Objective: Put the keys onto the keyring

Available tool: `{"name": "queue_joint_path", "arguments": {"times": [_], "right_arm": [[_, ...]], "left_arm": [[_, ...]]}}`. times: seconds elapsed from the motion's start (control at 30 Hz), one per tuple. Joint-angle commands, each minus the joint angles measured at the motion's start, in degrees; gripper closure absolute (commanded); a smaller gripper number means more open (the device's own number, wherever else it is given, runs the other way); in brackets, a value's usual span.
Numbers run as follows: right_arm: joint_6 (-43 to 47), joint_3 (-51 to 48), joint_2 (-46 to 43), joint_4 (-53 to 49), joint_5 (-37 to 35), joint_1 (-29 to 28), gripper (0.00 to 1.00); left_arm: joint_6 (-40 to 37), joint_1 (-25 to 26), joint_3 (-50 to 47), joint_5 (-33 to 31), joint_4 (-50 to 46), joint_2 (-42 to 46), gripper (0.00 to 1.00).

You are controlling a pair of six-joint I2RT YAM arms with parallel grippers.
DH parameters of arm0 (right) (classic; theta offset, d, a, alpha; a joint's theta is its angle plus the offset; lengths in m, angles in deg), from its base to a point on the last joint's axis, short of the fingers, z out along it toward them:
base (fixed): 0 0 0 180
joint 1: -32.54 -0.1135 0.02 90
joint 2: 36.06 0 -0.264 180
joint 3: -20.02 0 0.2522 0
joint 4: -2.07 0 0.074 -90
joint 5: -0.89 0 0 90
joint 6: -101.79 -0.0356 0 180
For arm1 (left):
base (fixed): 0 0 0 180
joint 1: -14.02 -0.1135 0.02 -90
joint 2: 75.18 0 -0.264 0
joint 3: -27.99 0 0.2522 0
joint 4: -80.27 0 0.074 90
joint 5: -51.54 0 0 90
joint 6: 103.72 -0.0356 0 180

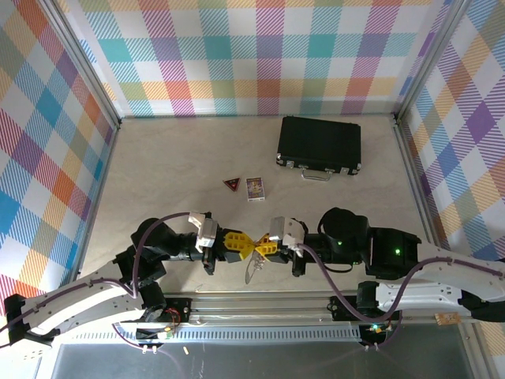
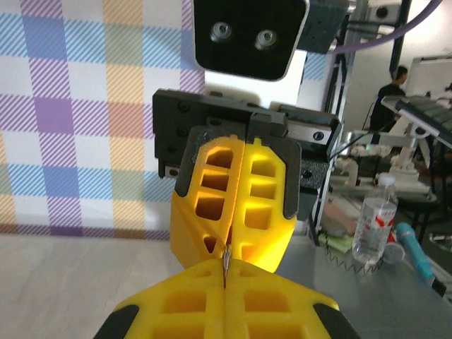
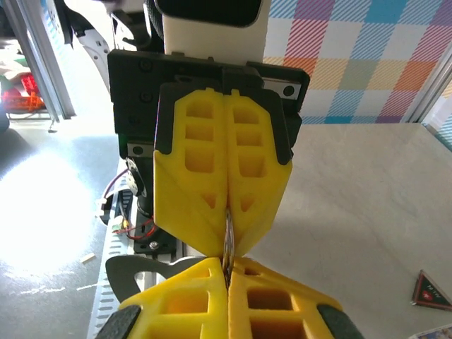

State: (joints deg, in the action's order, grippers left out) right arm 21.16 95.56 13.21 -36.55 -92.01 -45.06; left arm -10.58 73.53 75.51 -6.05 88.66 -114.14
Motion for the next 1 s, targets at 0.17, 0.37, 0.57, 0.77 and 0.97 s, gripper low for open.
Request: {"name": "queue_joint_path", "arguments": {"times": [0.17, 0.37, 0.57, 0.77, 0.97], "right_arm": [[1.47, 2.53, 1.46, -4.22, -4.85, -0.02, 1.0], [3.45, 8.56, 5.54, -14.45, -8.86, -0.04, 1.0], [4.52, 13.12, 9.97, -22.2, -9.32, -0.08, 1.0], [4.19, 14.35, 10.9, -23.2, -7.8, -0.05, 1.0], [2.93, 12.53, 8.25, -19.52, -5.38, -0.15, 1.0]], "left_arm": [[-2.3, 0.26, 1.39, -3.63, -3.03, 1.02, 0.95], [-8.23, 0.41, 3.87, -7.49, -14.7, 0.49, 0.84], [-10.65, 0.51, 4.77, -8.75, -19.46, 1.84, 0.88], [-11.05, 0.48, 5.36, -8.5, -20.72, 2.4, 0.98], [-9.11, 0.44, 5.08, -6.78, -16.52, 3.42, 1.0]]}}
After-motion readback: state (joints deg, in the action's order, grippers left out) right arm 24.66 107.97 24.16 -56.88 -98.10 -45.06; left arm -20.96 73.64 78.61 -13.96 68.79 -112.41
